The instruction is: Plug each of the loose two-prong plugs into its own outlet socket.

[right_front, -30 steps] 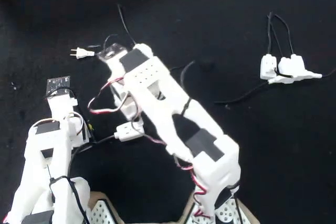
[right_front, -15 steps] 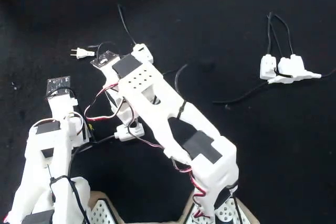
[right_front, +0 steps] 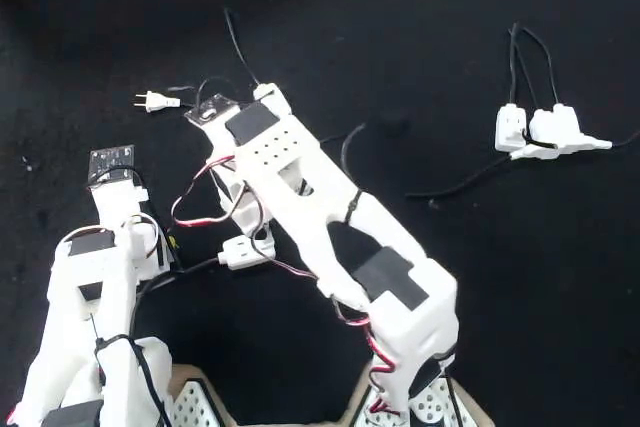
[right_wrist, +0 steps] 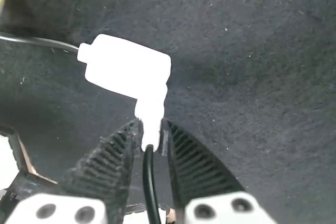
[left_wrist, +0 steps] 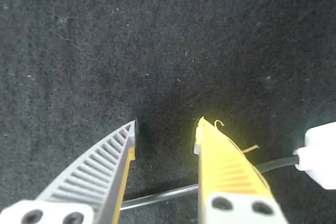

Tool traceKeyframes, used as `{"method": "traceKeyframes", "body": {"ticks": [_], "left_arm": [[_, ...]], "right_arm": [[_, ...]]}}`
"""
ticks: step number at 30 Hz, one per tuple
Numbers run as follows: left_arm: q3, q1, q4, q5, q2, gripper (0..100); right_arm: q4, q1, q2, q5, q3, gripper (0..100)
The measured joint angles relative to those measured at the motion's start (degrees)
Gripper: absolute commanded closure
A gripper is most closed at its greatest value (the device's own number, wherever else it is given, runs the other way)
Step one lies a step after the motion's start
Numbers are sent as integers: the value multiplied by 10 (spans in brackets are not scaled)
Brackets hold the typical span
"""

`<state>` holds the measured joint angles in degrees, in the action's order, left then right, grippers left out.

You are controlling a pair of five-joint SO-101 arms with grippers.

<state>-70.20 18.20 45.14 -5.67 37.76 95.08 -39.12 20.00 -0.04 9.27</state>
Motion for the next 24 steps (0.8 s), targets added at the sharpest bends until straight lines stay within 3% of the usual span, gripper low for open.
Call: {"method": "traceKeyframes", "body": {"ticks": [24], "left_arm": [[0,0,0,0,0,809]], "right_arm": [[-50,-4,-21,-37,-40,988]]}}
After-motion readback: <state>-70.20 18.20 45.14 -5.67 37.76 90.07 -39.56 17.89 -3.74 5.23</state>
